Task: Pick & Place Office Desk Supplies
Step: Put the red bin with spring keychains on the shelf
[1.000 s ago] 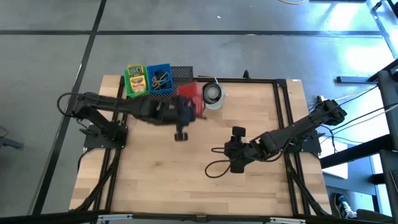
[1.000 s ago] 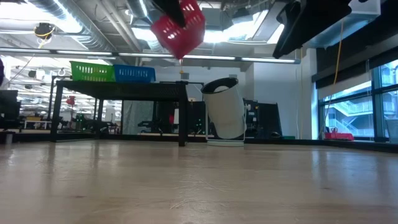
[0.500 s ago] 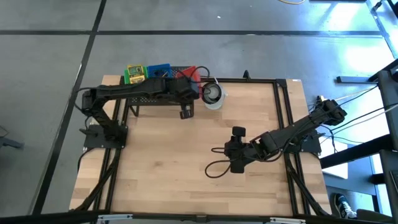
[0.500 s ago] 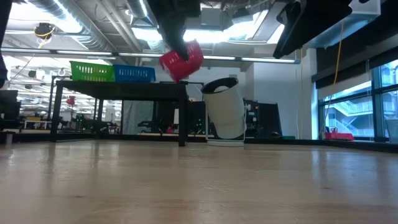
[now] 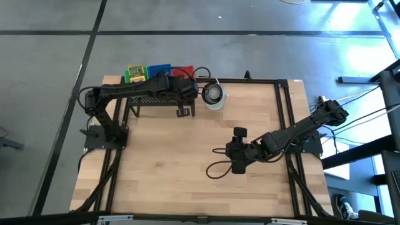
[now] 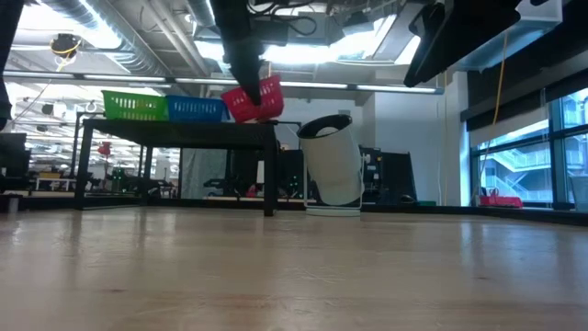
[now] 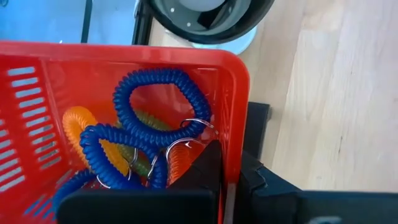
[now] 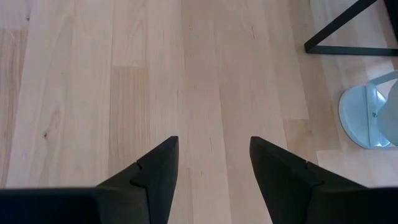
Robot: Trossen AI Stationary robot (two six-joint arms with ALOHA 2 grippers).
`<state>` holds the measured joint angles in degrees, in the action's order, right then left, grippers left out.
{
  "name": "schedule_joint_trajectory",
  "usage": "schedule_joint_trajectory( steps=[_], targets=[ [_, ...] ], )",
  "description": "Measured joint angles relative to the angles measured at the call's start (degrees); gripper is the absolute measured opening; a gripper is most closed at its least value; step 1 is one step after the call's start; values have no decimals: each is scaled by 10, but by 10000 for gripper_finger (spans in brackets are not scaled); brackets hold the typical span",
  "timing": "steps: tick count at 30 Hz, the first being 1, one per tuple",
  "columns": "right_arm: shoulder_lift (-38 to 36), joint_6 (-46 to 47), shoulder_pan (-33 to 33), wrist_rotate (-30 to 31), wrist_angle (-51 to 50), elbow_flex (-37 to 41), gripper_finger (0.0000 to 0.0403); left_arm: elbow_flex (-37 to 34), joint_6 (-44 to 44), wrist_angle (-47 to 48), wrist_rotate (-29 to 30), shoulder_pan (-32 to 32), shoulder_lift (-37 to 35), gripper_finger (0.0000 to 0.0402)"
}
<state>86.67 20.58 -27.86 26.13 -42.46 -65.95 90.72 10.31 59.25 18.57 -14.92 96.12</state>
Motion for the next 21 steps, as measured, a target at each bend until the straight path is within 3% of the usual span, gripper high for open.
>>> schedule_joint_trajectory(
  steps=[11, 21],
  targets=[
    [0, 0, 0, 0, 0, 0, 201, 0, 0, 6, 4, -1, 0, 10],
    [0, -1, 0, 0, 0, 0, 201, 0, 0, 12, 20, 0, 0, 58]
  ],
)
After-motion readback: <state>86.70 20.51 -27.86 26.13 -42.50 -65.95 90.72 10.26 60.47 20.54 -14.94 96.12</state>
